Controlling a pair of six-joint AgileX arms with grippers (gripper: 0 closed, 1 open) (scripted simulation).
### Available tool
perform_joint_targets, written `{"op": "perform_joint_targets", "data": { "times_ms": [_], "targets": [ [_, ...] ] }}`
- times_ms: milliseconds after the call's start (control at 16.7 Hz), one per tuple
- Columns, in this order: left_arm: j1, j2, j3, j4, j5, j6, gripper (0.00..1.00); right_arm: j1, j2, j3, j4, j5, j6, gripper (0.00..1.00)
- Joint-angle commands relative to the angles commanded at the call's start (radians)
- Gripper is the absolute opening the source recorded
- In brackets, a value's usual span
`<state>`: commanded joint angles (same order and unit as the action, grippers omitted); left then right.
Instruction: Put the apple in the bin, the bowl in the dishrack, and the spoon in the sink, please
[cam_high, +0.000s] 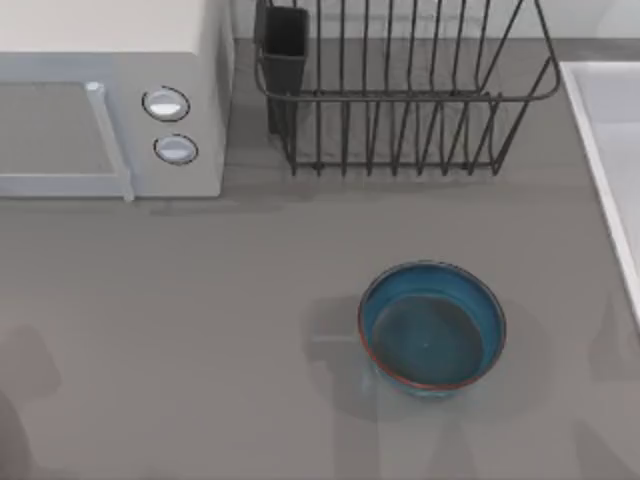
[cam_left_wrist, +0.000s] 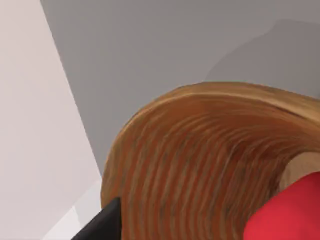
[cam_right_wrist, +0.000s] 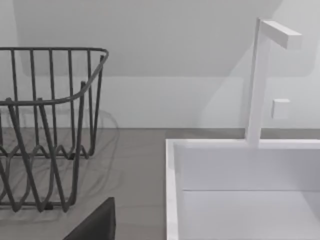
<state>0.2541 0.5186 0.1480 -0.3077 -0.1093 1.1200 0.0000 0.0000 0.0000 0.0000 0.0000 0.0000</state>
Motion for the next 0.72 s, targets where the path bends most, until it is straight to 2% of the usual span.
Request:
{"op": "perform_joint_targets", "data": {
  "times_ms": [180, 360, 540, 720],
  "targets": [
    [-0.067, -0.152, -0.07, 0.097, 0.03, -0.404, 1.0, 0.0, 0.0, 0.0, 0.0, 0.0, 0.0, 1.0],
    [-0.137, -0.297, -0.117, 0.184, 0.061, -0.722, 1.0, 0.0, 0.0, 0.0, 0.0, 0.0, 0.0, 1.0],
    [-0.198, -0.416, -0.14, 0.251, 0.088, -0.949, 1.0, 0.0, 0.0, 0.0, 0.0, 0.0, 0.0, 1.0],
    [-0.24, -0.494, -0.147, 0.294, 0.104, -1.081, 1.0, 0.0, 0.0, 0.0, 0.0, 0.0, 0.0, 1.0]
  ]
}}
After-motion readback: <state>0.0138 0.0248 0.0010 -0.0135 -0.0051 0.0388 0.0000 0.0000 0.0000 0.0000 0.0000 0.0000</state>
